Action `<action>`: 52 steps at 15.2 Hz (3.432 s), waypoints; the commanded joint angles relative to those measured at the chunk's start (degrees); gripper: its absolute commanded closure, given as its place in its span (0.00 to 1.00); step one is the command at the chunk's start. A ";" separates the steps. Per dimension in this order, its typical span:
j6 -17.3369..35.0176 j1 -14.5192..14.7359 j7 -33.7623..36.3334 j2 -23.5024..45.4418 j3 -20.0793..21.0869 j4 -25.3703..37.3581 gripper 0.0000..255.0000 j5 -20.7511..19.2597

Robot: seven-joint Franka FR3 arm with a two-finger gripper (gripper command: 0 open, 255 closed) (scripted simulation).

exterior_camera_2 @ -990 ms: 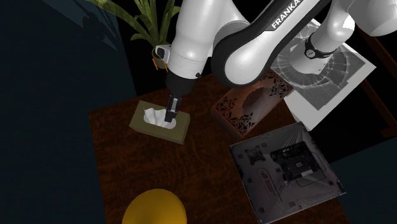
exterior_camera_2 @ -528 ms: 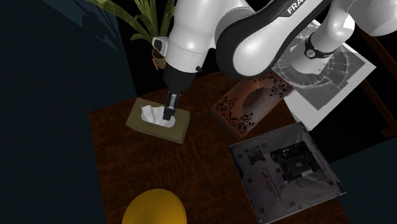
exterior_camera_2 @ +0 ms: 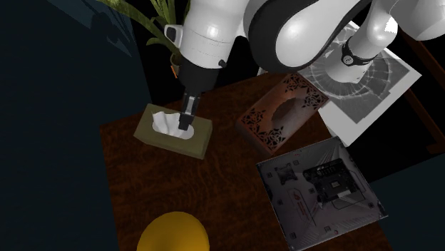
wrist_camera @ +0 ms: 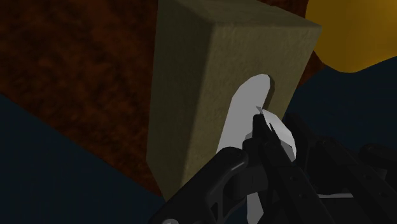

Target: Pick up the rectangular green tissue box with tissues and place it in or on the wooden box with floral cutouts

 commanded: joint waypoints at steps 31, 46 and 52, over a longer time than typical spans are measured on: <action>-12.56 1.79 11.10 -35.24 0.00 -20.99 1.00 -3.88; -21.37 4.44 18.26 -64.15 2.59 -39.62 1.00 -3.22; -16.82 5.61 16.67 -63.76 3.24 -43.91 1.00 -1.29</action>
